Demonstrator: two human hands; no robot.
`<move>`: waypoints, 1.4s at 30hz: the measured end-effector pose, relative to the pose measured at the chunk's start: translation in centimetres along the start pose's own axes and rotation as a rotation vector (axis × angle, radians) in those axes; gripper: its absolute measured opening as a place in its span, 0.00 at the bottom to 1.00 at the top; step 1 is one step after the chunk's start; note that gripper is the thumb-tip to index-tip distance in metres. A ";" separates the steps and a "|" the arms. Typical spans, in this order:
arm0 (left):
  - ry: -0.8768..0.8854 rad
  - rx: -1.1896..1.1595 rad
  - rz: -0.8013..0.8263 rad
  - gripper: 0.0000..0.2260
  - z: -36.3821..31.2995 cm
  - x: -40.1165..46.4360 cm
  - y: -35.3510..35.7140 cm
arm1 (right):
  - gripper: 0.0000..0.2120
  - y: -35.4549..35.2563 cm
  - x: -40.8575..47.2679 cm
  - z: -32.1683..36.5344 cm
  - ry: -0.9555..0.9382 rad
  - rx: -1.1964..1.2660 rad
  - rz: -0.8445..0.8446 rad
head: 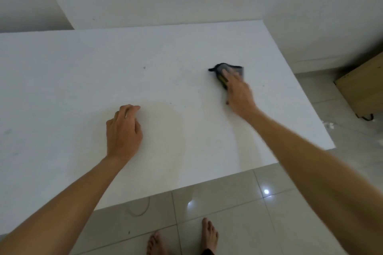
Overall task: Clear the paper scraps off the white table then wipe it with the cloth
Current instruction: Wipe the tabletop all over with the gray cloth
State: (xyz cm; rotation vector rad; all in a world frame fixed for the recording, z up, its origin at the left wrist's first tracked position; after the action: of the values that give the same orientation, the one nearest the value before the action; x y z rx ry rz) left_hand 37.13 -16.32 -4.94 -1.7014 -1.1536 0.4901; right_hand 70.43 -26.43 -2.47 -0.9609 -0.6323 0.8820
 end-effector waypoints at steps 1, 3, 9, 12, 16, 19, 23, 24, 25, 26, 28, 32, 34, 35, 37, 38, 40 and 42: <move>-0.007 -0.010 0.000 0.20 -0.5 0.2 0.2 | 0.33 0.5 -1.6 2.5 -0.091 0.058 -0.013; -0.035 -0.019 -0.006 0.21 -1.1 1.0 0.5 | 0.31 3.9 -6.9 8.0 -0.300 0.090 0.054; -0.009 0.058 0.017 0.19 -3.5 2.2 0.5 | 0.32 8.0 -15.5 7.7 -0.608 -0.088 0.121; 0.127 0.116 0.149 0.19 -5.8 0.3 2.5 | 0.28 4.4 -10.3 0.2 -0.261 -0.164 0.086; 0.069 0.107 0.298 0.22 -7.5 -2.5 6.2 | 0.34 -0.5 -7.7 -4.8 -0.039 -0.011 0.054; 0.003 0.098 0.288 0.23 -7.5 -2.8 6.7 | 0.37 0.0 -11.7 -1.0 -0.250 0.075 0.017; 0.049 0.132 0.267 0.23 -7.0 -3.3 6.7 | 0.36 5.2 -22.3 4.6 -0.687 0.012 0.297; 0.056 0.145 0.251 0.23 -7.1 -3.6 6.7 | 0.35 5.3 -23.1 3.8 -0.721 -0.033 0.280; 0.051 0.159 0.236 0.23 -7.2 -3.8 6.8 | 0.34 4.8 -22.7 2.1 -0.692 -0.070 0.232; 0.035 0.173 0.221 0.23 -7.4 -4.0 7.0 | 0.34 4.0 -21.6 -0.3 -0.607 -0.103 0.181; -0.004 0.198 0.197 0.24 -7.6 -4.4 7.3 | 0.35 1.4 -18.2 -5.7 -0.353 -0.146 0.094; 0.016 0.205 0.180 0.28 -7.9 -4.5 7.2 | 0.30 -3.8 -12.4 -13.7 0.091 -0.126 0.027; 0.024 0.214 0.173 0.29 -7.9 -4.6 7.2 | 0.34 -4.0 -11.8 -12.3 0.044 -0.064 -0.050; 0.022 0.225 0.165 0.29 -7.9 -4.5 7.3 | 0.35 -3.3 -12.3 -10.4 -0.049 -0.034 -0.073; 0.023 0.249 0.150 0.28 -8.2 -4.5 7.3 | 0.34 -0.5 -15.6 -5.4 -0.343 0.025 -0.005; 0.041 0.265 0.147 0.28 -8.5 -4.4 7.3 | 0.34 1.3 -18.0 -2.9 -0.492 0.017 0.100; 0.142 0.302 0.167 0.26 -9.5 -4.1 7.3 | 0.36 3.0 -21.4 -0.7 -0.638 -0.077 0.240; 0.260 0.294 0.186 0.25 -11.3 -3.9 7.7 | 0.38 2.4 -20.9 -3.1 -0.549 -0.130 0.223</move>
State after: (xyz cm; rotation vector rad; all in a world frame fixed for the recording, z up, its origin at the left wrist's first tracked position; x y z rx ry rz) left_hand 47.38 -25.85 -7.54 -1.5660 -0.7039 0.5084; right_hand 61.47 -45.00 -7.61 -0.9184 -1.0724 1.3356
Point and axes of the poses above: each hand's wrist, its own x-axis towards the middle knuckle, its own y-axis out of the palm, z = x × y, the point moved 6 cm from there along x, towards the middle knuckle, and after that the axes turned 3 degrees about -z, right-handed, at the moved point
